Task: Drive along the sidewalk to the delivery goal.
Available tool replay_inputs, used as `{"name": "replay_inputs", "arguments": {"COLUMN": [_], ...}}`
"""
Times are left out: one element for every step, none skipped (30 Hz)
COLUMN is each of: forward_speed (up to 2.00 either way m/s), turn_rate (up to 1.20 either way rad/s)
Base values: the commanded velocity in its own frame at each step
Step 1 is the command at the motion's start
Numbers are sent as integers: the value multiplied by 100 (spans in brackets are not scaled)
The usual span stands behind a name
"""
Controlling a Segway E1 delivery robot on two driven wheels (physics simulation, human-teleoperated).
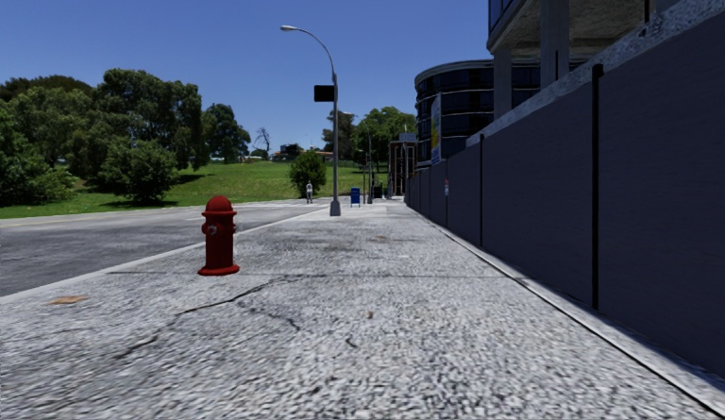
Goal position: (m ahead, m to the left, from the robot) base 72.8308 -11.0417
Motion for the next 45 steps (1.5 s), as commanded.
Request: {"name": "replay_inputs", "arguments": {"forward_speed": [200, 200, 200, 200, 200, 200, 200, 200, 200, 200, 200, 200, 200, 200, 200, 200, 200, 200, 200, 200, 200, 200, 200, 200, 200, 200, 200, 200, 200, 200, 200, 200, 200, 200, 200, 200, 200, 200, 200, 200, 200, 200, 200, 200, 200], "turn_rate": [0, 0, 0, 0, 0, 0, 0, 0, 0, 0, 0, 0, 0, 0, 0, 0, 0, 0, 0, 0, 0, 0, 0, 0, 0, 0, 0, 0, 0, 0, 0, 0, 0, 0, 0, 0, 0, 0, 0, 0, 0, 0, 0, 0, 0]}}
